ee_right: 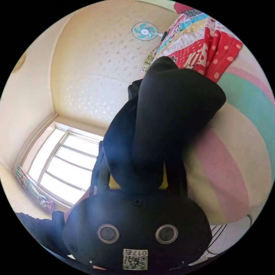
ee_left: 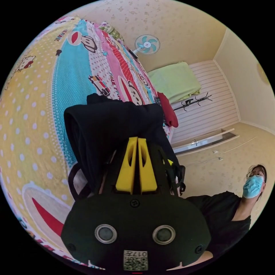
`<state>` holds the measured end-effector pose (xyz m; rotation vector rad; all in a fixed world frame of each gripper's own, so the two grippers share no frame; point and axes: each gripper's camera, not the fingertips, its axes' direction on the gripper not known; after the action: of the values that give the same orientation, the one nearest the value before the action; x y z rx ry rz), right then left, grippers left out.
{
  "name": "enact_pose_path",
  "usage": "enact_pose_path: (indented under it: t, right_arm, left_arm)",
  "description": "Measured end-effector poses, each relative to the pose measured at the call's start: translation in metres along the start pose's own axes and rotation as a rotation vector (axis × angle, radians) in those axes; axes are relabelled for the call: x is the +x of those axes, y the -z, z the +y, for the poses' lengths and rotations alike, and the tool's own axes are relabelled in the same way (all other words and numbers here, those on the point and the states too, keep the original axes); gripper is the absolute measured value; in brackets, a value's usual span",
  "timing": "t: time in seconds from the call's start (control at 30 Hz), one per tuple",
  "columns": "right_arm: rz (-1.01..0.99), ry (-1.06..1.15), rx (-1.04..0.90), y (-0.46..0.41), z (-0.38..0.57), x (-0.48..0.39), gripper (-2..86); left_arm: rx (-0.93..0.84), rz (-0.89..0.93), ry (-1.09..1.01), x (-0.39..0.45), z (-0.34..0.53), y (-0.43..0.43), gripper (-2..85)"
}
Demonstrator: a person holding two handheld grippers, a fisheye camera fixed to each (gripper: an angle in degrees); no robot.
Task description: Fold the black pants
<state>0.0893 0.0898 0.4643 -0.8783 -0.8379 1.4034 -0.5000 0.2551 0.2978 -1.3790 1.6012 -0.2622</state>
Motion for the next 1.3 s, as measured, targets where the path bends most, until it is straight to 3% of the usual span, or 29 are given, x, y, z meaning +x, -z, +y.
enact_pose_path:
  t: [0.07, 0.17, 0.27, 0.4, 0.47, 0.53, 0.63, 0.8, 0.9, 1.0, 1.07, 1.2, 1.3]
  right_arm:
    - [-0.064, -0.028, -0.095, 0.033, 0.000, 0.005, 19.1]
    - [-0.149, -0.053, -0.185, 0.095, 0.002, 0.017, 18.4]
    - [-0.302, -0.071, -0.234, 0.167, 0.006, 0.027, 17.9]
    - [-0.416, 0.043, -0.223, 0.241, 0.003, 0.012, 17.2]
    - [-0.506, 0.103, -0.166, 0.277, -0.016, 0.002, 16.8]
    - [-0.570, 0.146, -0.093, 0.300, -0.042, -0.006, 16.5]
    - [-0.618, 0.253, 0.036, 0.340, -0.109, -0.022, 15.9]
    - [-0.523, 0.361, 0.254, 0.395, -0.250, -0.030, 14.7]
    - [-0.349, 0.315, 0.402, 0.420, -0.328, 0.004, 13.9]
    - [-0.149, 0.021, 0.561, 0.445, -0.354, 0.092, 13.9]
    - [0.007, -0.175, 0.622, 0.448, -0.315, 0.157, 14.2]
    - [-0.008, -0.060, 0.433, 0.399, -0.247, 0.211, 13.7]
    - [0.016, 0.139, 0.327, 0.346, -0.177, 0.198, 13.8]
  left_arm:
    - [-0.005, 0.009, -0.005, 0.013, 0.012, -0.002, 2.5]
    - [0.017, 0.179, -0.073, 0.039, 0.044, -0.004, 6.2]
    - [0.147, 0.153, -0.176, 0.069, 0.081, 0.013, 6.4]
    - [0.308, -0.176, -0.194, 0.083, 0.118, 0.025, 5.0]
    - [0.237, -0.435, -0.209, 0.085, 0.121, 0.003, 4.2]
    - [0.060, -0.764, -0.223, 0.077, 0.127, -0.054, 2.8]
    - [0.037, -0.956, -0.302, 0.103, 0.137, -0.089, -0.2]
    - [0.048, -1.227, -0.427, 0.131, 0.162, -0.137, -0.9]
    - [0.046, -1.191, -0.409, 0.130, 0.165, -0.136, -1.0]
    - [0.051, -1.097, -0.370, 0.126, 0.164, -0.125, -0.9]
    - [0.054, -1.067, -0.355, 0.124, 0.165, -0.122, -0.8]
    - [0.062, -1.073, -0.349, 0.126, 0.169, -0.120, 0.2]
    - [0.075, -0.967, -0.264, 0.123, 0.168, -0.095, 4.1]
